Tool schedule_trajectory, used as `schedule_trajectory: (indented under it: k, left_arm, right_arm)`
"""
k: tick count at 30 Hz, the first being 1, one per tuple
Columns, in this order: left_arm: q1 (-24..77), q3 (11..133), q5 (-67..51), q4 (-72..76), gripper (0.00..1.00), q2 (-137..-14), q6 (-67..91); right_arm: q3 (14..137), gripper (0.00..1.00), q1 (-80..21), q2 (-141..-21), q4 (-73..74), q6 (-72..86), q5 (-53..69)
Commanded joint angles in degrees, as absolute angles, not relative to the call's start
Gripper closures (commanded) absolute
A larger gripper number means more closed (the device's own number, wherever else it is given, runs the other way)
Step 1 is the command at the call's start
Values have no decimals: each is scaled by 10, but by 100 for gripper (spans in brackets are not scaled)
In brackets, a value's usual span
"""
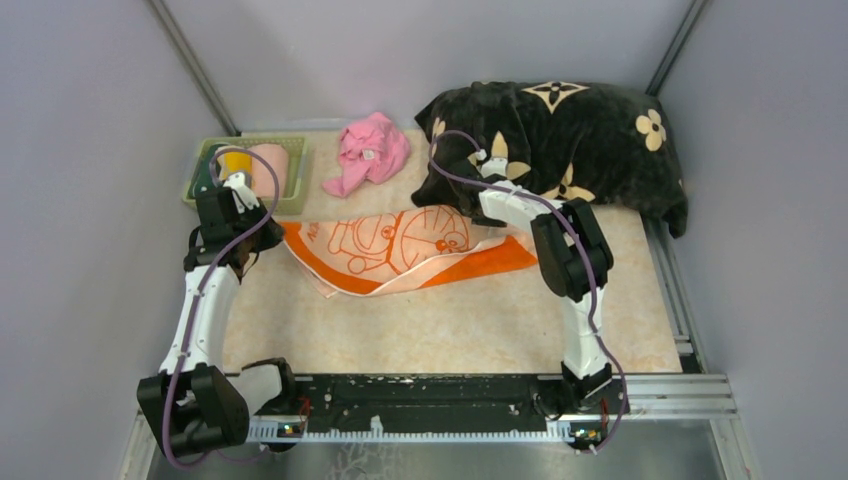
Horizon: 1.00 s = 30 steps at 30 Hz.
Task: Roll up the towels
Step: Pick up the towel at the center of the board.
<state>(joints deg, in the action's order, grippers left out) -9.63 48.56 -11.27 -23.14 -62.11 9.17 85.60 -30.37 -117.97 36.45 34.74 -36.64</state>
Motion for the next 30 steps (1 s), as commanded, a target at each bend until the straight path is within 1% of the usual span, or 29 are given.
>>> schedule_trajectory:
  k: [1,9,13,17,20,22,23,24,28,29,30]
  left_arm:
    - [-96,487,-125,-229,86,-621,92]
    - [-96,486,-125,-229,86,-620,92]
    - [-96,486,-125,-229,86,-620,92]
    - [-96,487,-126,-229,86,-619,92]
    - [-96,487,-125,-229,86,-619,92]
    - [-96,486,-125,-229,86,-619,92]
    - [-96,486,-125,-229,86,-618,92]
    - [-96,487,-124,-229,86,-618,92]
    - [-96,486,-121,-229,86,-618,91]
    - [-96,486,-120,-230,86,-617,91]
    - [-96,486,-119,-230,86,-617,91]
  right_arm:
    - [866,60,-309,-1184,333,371,-419]
    - [867,62,-308,-1203,335,383,-410]
    - [865,62,-310,-1198,344,388,-400]
    - [861,59,-310,-1193,362,394,-401]
    - [857,60,-309,-1193,376,398,-408]
    - [845,66,-309,-1187,375,397,-413]
    - [836,72,-309,-1181,373,397,-415]
    - [827,79,-308,-1174,372,397,-418]
    - [789,98,-301,-1130,371,396,-427]
    - [776,100,-299,-1115,369,396,-429]
    - [764,100,-297,-1098,368,395,-431]
